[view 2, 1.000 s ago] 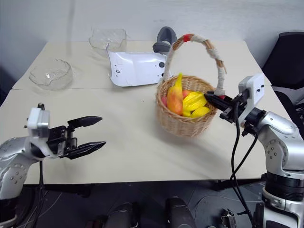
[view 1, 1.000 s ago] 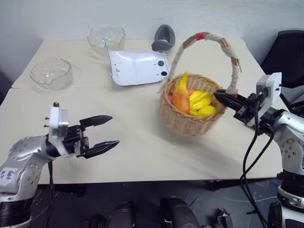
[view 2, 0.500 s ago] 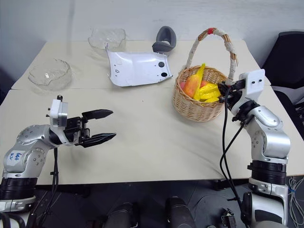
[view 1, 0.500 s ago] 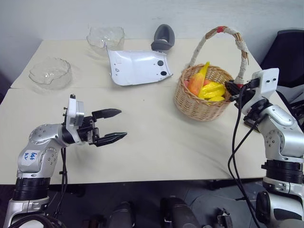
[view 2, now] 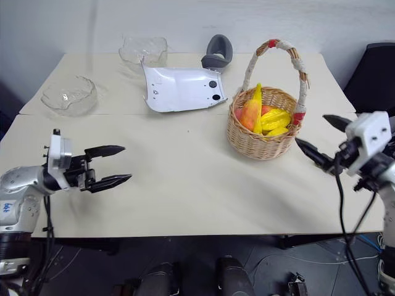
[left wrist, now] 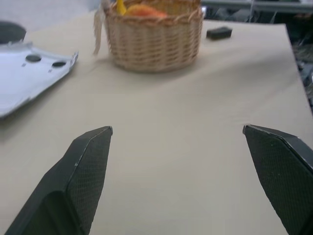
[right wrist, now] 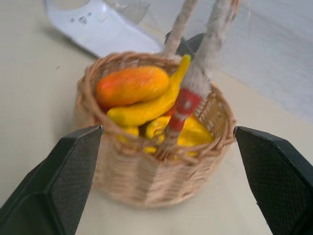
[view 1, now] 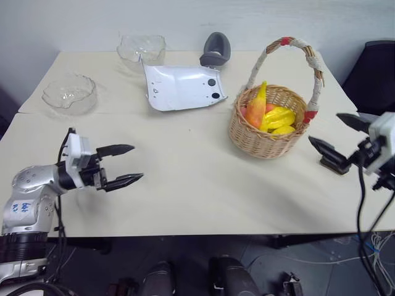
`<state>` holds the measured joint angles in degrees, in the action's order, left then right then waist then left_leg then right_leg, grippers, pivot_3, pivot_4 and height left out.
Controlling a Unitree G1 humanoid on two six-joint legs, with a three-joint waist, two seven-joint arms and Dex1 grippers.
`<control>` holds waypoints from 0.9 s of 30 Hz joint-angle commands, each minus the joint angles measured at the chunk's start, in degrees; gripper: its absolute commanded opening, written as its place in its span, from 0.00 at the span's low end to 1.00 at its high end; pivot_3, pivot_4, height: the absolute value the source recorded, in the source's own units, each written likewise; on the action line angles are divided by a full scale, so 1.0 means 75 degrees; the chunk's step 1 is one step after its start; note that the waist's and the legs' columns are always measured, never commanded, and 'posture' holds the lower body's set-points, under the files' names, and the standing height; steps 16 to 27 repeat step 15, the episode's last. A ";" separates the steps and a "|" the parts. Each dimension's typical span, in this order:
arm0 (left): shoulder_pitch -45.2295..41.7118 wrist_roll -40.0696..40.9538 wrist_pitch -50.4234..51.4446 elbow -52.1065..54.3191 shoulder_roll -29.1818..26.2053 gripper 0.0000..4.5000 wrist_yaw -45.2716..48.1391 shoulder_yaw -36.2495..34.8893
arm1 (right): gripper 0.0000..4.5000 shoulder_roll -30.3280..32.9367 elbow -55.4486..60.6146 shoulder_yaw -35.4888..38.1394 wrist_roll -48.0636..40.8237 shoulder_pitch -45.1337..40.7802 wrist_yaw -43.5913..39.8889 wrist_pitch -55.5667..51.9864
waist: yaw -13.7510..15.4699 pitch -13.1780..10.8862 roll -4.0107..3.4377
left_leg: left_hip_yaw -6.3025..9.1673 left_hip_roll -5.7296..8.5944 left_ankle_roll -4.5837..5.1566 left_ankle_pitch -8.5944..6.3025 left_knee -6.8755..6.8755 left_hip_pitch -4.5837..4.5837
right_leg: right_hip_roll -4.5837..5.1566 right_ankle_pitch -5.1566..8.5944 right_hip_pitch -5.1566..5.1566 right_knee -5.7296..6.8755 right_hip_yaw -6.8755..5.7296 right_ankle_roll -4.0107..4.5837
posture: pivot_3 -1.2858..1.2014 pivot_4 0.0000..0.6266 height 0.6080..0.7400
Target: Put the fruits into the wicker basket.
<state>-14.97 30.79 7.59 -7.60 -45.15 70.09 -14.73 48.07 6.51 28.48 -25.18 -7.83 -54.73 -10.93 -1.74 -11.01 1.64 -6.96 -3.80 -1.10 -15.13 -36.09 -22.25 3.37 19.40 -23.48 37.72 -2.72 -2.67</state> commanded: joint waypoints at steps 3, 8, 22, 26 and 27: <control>0.1298 -0.0672 -0.0918 0.0176 -0.0348 1.00 0.0027 -0.0407 | 0.98 0.0481 -0.0126 0.0007 -0.0035 0.1500 -0.2190 0.1619 | 0.0012 0.0004 0.0007 | 0.0006 -0.0002 0.0008 -0.0005 0.0005 0.0003 | 0.0001 0.0001 0.0012 -0.0018 -0.0006 -0.0001 | 0.52 0.24 1.00; 0.2254 -0.0885 -0.1275 0.0532 -0.0054 1.00 -0.0783 -0.0878 | 0.98 -0.0530 0.0476 -0.1558 0.0156 0.1468 -0.2049 0.2033 | -0.0104 0.0006 0.0013 | 0.0010 -0.0005 0.0006 -0.0001 -0.0003 0.0015 | 0.0006 -0.0009 0.0018 0.0003 0.0002 -0.0009 | 0.52 0.24 1.00; 0.2597 -0.1127 -0.1293 0.1146 0.0176 1.00 -0.1435 -0.0731 | 0.98 -0.1644 -0.0437 -0.3097 0.0817 0.0230 -0.1599 0.2499 | -0.0092 0.0005 0.0010 | 0.0012 0.0000 0.0005 0.0000 -0.0004 0.0011 | 0.0014 -0.0010 0.0013 0.0006 0.0000 -0.0006 | 0.52 0.24 1.00; 0.2597 -0.1127 -0.1293 0.1146 0.0176 1.00 -0.1435 -0.0731 | 0.98 -0.1644 -0.0437 -0.3097 0.0817 0.0230 -0.1599 0.2499 | -0.0092 0.0005 0.0010 | 0.0012 0.0000 0.0005 0.0000 -0.0004 0.0011 | 0.0014 -0.0010 0.0013 0.0006 0.0000 -0.0006 | 0.52 0.24 1.00; 0.2597 -0.1127 -0.1293 0.1146 0.0176 1.00 -0.1435 -0.0731 | 0.98 -0.1644 -0.0437 -0.3097 0.0817 0.0230 -0.1599 0.2499 | -0.0092 0.0005 0.0010 | 0.0012 0.0000 0.0005 0.0000 -0.0004 0.0011 | 0.0014 -0.0010 0.0013 0.0006 0.0000 -0.0006 | 0.52 0.24 1.00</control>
